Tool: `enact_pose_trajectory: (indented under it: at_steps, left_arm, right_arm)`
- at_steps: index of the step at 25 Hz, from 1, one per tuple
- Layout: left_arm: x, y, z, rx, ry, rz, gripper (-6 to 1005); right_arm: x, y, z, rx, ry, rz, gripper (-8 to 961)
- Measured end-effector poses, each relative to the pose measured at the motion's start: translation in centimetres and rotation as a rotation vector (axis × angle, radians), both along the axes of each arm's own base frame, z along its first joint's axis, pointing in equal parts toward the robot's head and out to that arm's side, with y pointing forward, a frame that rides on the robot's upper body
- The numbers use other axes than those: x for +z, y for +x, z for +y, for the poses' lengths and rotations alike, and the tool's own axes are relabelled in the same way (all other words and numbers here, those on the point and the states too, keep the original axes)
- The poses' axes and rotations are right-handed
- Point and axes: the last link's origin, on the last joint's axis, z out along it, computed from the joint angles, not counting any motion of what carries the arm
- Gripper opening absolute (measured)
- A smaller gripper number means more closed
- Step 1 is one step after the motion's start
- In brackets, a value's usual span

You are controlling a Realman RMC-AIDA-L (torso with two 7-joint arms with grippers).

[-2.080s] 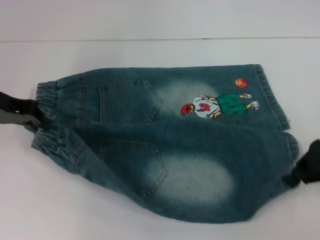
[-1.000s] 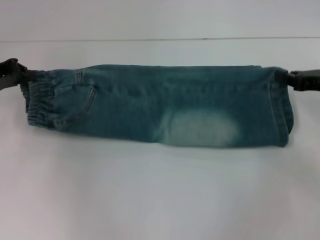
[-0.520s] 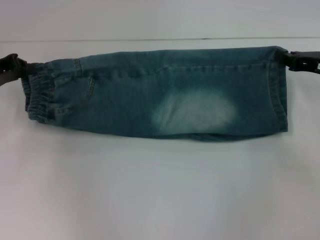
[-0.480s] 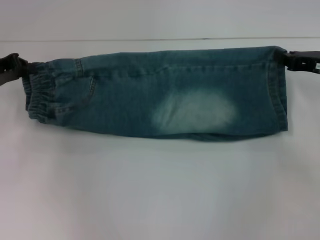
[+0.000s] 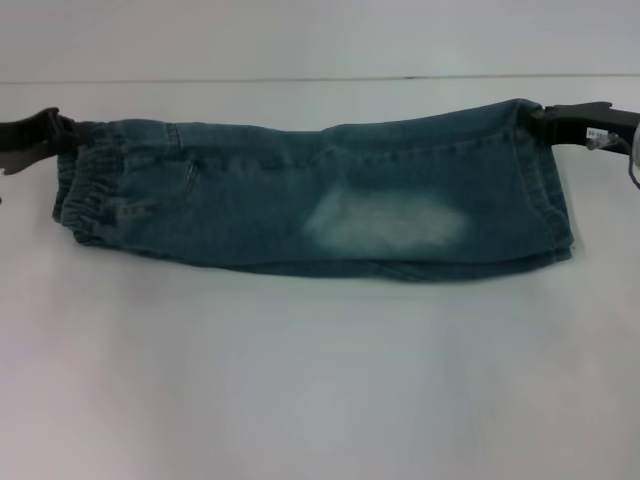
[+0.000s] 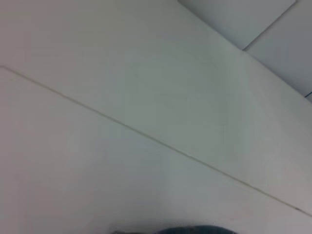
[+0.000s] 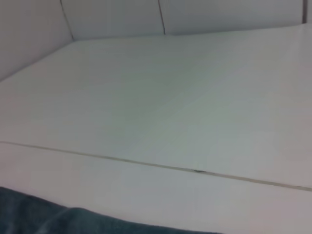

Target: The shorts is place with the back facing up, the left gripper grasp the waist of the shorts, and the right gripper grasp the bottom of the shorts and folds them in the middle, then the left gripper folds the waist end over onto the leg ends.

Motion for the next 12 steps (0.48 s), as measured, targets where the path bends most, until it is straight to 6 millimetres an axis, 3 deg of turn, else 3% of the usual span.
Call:
enact_pose_trajectory:
  at_steps: [8, 12]
  left_arm:
    - [-0.6, -0.7, 0.2, 0.012, 0.019, 0.032, 129]
    - [-0.4, -1.2, 0.4, 0.035, 0.052, 0.053, 131]
  right_arm:
    - [-0.5, 0.2, 0.1, -0.033, 0.021, -0.01, 43]
    - [-0.5, 0.5, 0.0, -0.046, 0.026, -0.008, 120]
